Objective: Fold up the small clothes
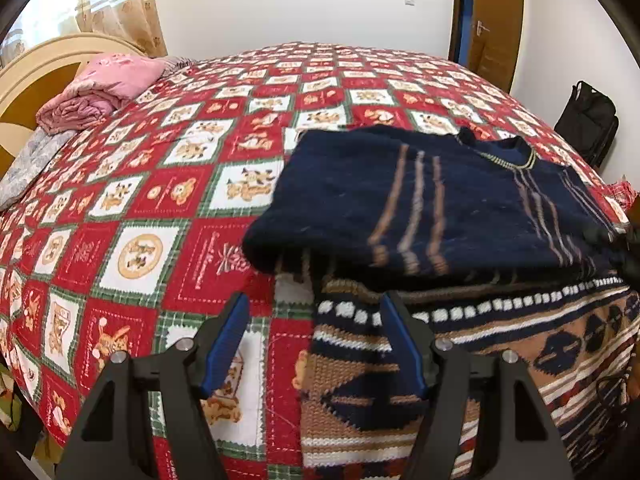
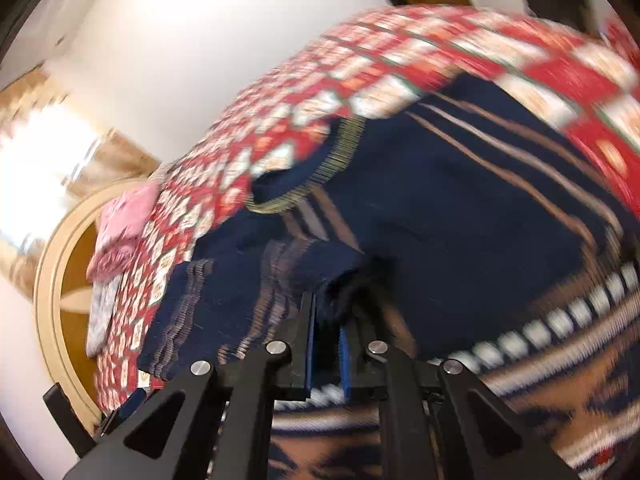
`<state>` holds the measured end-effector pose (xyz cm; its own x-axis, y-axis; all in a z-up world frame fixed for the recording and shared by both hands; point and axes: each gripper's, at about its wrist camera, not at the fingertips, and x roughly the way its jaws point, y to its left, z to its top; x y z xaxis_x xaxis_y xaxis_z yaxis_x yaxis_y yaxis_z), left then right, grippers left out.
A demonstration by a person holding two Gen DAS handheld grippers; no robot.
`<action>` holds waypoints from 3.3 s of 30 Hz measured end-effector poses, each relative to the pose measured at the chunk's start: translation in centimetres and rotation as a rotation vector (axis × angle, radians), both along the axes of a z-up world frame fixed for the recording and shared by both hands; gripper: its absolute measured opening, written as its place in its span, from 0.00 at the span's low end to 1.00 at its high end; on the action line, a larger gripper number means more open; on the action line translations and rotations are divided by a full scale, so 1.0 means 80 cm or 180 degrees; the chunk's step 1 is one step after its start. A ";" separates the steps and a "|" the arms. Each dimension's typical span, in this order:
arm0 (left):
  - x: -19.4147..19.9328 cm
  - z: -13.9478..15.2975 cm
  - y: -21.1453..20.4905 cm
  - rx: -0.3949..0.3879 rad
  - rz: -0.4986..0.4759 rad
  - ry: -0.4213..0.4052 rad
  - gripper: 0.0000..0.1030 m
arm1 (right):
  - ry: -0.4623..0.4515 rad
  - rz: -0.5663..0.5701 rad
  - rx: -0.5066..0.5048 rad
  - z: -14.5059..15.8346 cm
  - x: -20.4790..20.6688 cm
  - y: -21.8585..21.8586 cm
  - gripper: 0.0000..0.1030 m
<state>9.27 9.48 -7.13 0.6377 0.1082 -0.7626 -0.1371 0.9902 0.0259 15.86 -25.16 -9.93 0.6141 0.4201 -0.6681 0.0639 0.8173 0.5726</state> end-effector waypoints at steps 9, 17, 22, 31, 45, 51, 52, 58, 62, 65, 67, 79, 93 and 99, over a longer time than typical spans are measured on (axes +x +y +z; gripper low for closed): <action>-0.007 0.000 0.009 -0.0046 0.0062 0.0041 0.68 | 0.0024 -0.0020 0.0309 0.013 0.020 -0.001 0.76; -0.005 0.002 0.024 -0.0100 0.0157 0.0015 0.68 | 0.0108 0.0214 0.0113 0.001 0.054 0.026 0.67; -0.007 0.004 0.038 -0.0099 0.0257 0.0005 0.68 | 0.0070 0.0346 -0.0674 0.001 0.056 0.062 0.22; -0.009 0.012 0.073 -0.0117 0.0533 -0.0058 0.68 | -0.0806 0.0777 -0.1808 0.108 0.060 0.097 0.16; 0.012 0.017 0.045 -0.0003 0.0401 -0.0083 0.68 | -0.0705 0.0527 -0.2253 0.074 0.107 -0.008 0.16; 0.041 0.035 0.001 0.0113 0.0140 -0.0228 0.68 | -0.0365 0.0416 -0.2166 0.020 0.118 -0.036 0.25; 0.047 0.036 -0.004 0.0101 0.0102 -0.0234 0.68 | -0.0282 0.0381 -0.2101 0.016 0.118 -0.046 0.30; 0.080 0.032 -0.029 0.0152 -0.0041 -0.0195 0.68 | -0.0145 -0.0345 -0.2268 0.047 0.088 -0.097 0.32; 0.093 0.019 -0.043 0.0187 -0.0071 -0.0117 0.68 | -0.0440 -0.0388 -0.2088 0.079 0.062 -0.096 0.32; 0.098 0.010 -0.053 0.0176 -0.0094 -0.0044 0.68 | -0.0480 0.0204 -0.2003 0.073 0.075 -0.054 0.32; 0.099 0.007 -0.057 0.0187 -0.0070 -0.0021 0.68 | -0.0439 0.0478 -0.1878 0.060 0.092 -0.031 0.32; 0.102 -0.001 -0.062 0.0423 -0.0112 0.0032 0.78 | -0.0130 0.0160 -0.1165 0.039 0.124 -0.061 0.32; 0.021 0.031 -0.038 -0.0134 -0.0213 -0.0168 0.78 | -0.1833 0.0112 0.1335 0.188 -0.118 -0.144 0.33; -0.009 0.050 -0.043 -0.0156 -0.0327 -0.0303 0.78 | -0.1610 0.0291 0.1761 0.201 -0.152 -0.160 0.53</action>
<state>8.52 6.01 -3.16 0.7132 0.0029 -0.7010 -0.0346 0.9989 -0.0311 3.67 -37.99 6.16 0.7365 0.6764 0.0093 -0.3701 0.3914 0.8425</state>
